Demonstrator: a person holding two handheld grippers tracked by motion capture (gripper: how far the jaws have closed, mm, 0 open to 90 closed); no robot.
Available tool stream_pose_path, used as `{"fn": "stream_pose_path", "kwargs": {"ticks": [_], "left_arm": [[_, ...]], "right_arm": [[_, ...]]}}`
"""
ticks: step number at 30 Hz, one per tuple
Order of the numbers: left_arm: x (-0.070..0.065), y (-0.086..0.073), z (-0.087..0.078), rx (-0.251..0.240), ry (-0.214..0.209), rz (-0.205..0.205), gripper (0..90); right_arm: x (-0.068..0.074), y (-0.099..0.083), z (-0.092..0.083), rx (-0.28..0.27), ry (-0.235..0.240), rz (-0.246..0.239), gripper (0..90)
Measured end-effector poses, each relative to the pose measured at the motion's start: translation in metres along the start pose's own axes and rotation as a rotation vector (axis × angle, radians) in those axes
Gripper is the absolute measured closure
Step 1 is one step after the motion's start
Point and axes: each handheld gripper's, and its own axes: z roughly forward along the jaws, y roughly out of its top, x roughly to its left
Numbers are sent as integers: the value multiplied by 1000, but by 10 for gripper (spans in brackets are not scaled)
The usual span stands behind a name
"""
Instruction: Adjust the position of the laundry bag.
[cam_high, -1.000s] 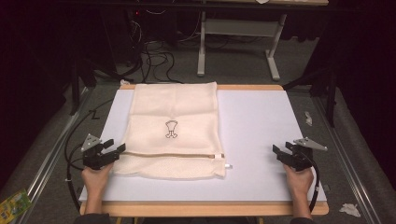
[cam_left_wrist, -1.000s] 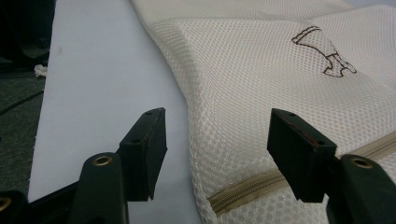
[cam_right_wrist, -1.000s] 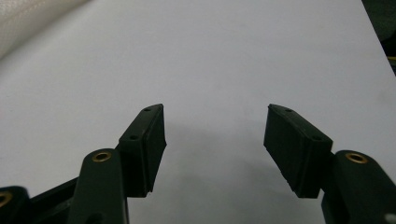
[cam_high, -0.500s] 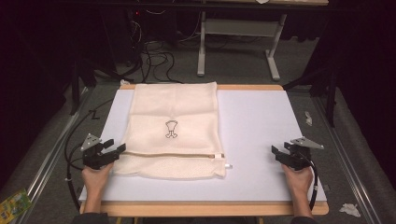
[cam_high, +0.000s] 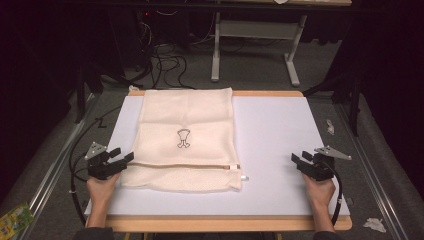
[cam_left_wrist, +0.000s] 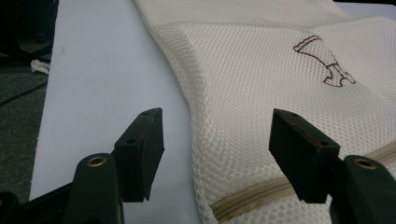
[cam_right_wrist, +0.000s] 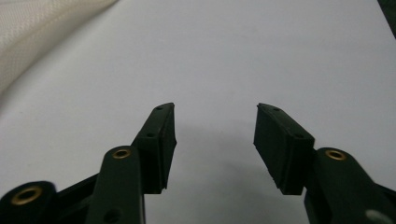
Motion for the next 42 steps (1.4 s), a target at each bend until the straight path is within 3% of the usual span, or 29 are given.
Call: {"fn": "stream_pose_path", "kwargs": {"ticks": [6,11,15,19,24,35,42], "left_arm": [[-3,-2,-1,24,24,26,366],[-3,-2,-3,31,14,3,365],[-8,2,-5,46,5,24,364],[-11,6,-5,55,-1,29,355],[-13,7,-1,110,1,17,325],[-16,12,3,166,9,-5,310],[-20,13,13,199,24,18,312]], "right_arm": [[15,5,3,9,34,-37,542],[24,8,2,-2,59,-55,558],[32,13,2,2,90,-70,556],[41,16,6,21,127,-54,554],[54,17,14,46,142,-72,563],[88,26,29,95,222,-117,566],[106,24,43,138,259,-126,562]]}}
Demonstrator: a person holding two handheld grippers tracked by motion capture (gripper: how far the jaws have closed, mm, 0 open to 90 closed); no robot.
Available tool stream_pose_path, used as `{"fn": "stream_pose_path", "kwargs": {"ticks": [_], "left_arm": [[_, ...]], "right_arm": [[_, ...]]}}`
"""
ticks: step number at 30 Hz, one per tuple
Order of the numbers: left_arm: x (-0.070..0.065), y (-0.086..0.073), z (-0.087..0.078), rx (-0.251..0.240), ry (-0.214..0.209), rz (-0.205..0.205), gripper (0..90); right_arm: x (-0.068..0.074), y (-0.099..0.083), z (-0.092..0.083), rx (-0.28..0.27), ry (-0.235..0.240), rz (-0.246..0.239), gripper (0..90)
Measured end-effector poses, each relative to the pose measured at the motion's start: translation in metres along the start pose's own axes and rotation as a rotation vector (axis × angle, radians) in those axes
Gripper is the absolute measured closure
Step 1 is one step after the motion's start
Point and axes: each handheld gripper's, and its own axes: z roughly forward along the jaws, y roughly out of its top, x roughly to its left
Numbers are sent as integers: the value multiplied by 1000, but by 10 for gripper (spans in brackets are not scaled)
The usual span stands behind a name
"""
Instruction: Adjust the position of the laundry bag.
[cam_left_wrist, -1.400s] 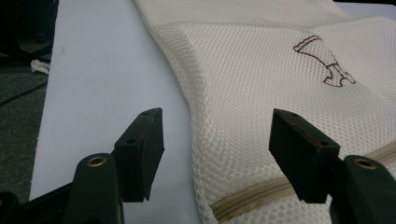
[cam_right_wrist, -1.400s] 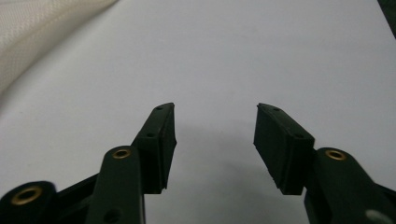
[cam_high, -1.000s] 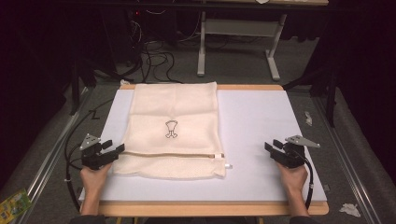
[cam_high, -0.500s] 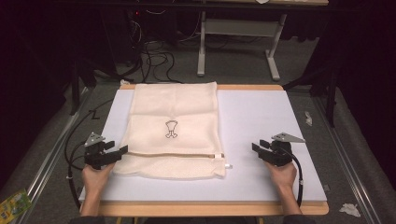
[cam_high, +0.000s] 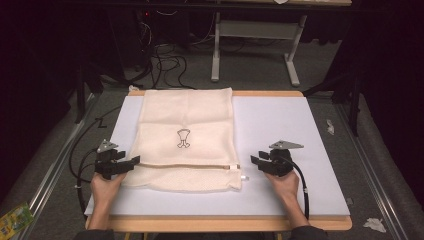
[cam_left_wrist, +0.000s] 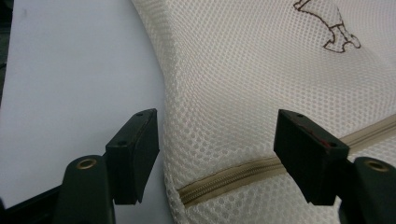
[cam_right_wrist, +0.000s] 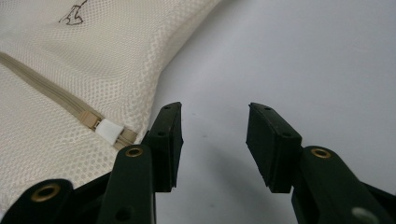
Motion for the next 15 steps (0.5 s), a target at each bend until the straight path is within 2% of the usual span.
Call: {"fn": "stream_pose_path", "kwargs": {"ticks": [7,15], "left_arm": [[3,0,6,10,5,-44,321],[0,4,10,15,24,-41,333]], "right_arm": [[13,6,13,18,34,-20,549],[27,16,24,30,72,-39,552]]}}
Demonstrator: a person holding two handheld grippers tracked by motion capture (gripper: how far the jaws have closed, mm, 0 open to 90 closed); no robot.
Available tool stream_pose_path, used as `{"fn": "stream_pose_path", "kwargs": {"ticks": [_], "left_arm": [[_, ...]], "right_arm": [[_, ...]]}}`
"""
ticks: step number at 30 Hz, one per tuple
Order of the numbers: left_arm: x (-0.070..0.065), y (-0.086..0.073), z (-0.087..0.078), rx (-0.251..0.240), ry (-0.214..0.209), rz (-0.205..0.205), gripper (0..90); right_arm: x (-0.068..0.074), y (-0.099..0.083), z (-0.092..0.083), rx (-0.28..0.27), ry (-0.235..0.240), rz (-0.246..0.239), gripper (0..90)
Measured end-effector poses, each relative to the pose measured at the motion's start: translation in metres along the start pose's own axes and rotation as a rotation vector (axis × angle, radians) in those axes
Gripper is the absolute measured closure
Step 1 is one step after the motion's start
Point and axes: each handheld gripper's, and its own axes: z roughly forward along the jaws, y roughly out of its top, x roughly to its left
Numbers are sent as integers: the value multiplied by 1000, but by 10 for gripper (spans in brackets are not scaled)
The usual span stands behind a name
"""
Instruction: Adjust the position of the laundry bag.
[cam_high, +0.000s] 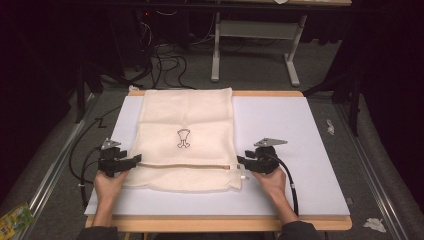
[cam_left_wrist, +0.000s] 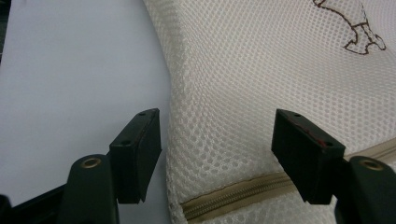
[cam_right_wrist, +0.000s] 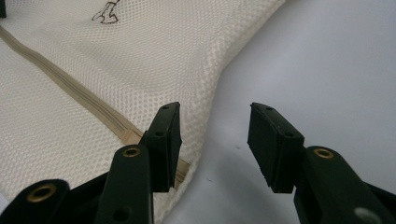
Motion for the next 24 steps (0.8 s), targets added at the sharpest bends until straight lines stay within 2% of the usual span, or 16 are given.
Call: {"fn": "stream_pose_path", "kwargs": {"ticks": [4,10,14,17,19,21,24], "left_arm": [[0,1,4,21,9,0,354],[-1,0,7,25,13,-2,398],[-2,-2,7,18,25,0,432],[-2,-2,7,22,28,4,469],[-2,-1,7,28,23,4,516],[-2,0,7,34,30,10,561],[0,0,6,33,16,-4,689]], "right_arm": [[1,1,7,15,7,11,555],[6,5,19,43,13,17,562],[7,7,26,46,44,29,619],[9,9,31,63,39,22,652],[9,10,33,69,45,32,690],[9,11,34,78,42,20,742],[9,11,34,79,45,12,833]]}}
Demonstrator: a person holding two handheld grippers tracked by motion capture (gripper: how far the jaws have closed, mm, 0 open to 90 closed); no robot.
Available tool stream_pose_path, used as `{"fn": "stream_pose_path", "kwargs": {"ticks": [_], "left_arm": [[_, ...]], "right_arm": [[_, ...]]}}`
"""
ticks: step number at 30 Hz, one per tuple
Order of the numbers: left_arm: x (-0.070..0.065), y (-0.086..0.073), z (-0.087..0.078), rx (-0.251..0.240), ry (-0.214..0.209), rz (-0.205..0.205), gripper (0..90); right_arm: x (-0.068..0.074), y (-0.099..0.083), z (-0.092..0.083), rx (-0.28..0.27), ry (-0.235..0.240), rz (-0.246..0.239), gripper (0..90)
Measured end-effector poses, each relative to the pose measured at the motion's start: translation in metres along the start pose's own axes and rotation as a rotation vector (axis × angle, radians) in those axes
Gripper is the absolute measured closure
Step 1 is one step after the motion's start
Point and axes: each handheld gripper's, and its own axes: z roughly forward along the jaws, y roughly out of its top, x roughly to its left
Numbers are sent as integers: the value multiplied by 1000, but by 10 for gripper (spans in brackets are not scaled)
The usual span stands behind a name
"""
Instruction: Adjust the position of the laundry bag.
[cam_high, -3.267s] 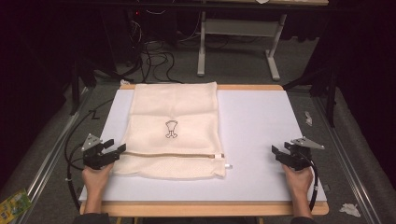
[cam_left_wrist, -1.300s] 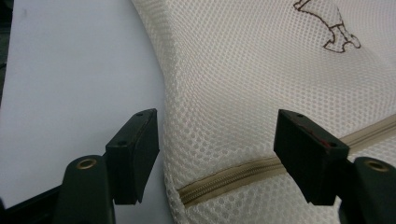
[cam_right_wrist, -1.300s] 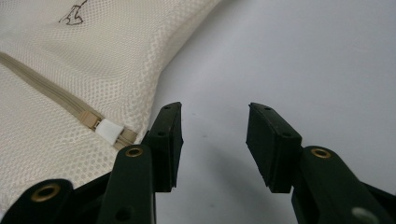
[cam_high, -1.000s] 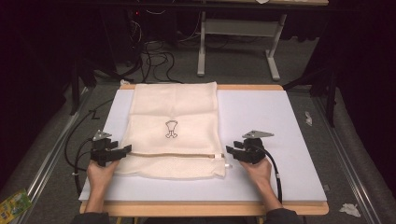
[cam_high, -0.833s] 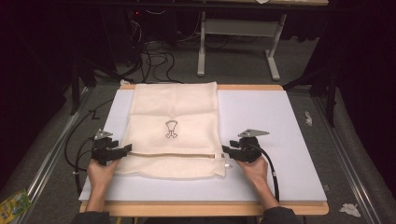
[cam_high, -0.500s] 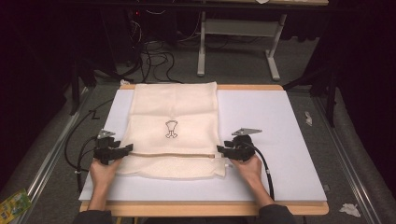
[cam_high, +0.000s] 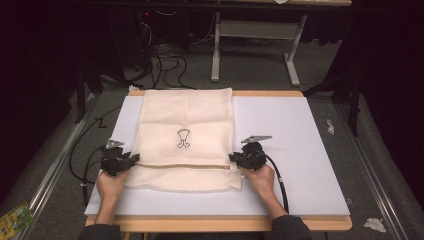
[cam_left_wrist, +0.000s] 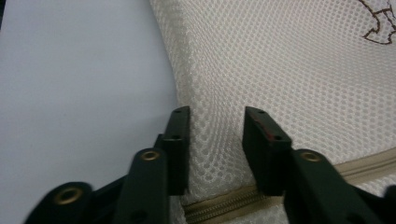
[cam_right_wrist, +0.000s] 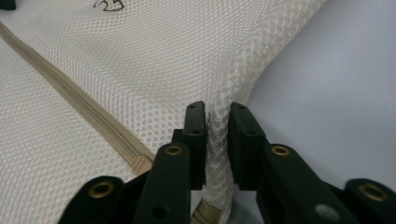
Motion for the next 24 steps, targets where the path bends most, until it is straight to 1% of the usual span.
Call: {"fn": "stream_pose_path", "kwargs": {"ticks": [2,4,6,10,13,16,18,19,24], "left_arm": [[0,0,-1,-12,-3,-4,791],[1,0,-1,-17,-10,-9,827],[1,1,-2,-16,-17,-9,844],[-5,6,-3,-32,-32,10,855],[-11,9,-2,-50,-38,26,855],[-17,11,-1,-53,-47,31,856],[-19,13,0,-48,-55,42,856],[-21,14,1,-46,-60,46,857],[-25,16,3,-55,-88,37,856]], "right_arm": [[1,0,0,-1,-4,-11,855],[1,0,-1,-5,-6,-30,869],[2,1,-3,-17,-4,-32,874],[0,3,-11,-39,-6,-37,878],[-3,2,-16,-49,-7,-28,878],[-8,0,-20,-53,-13,-32,878],[-10,-1,-24,-60,-15,-15,878],[-12,-1,-26,-66,-14,-17,878],[-18,-5,-33,-78,-21,-7,878]]}}
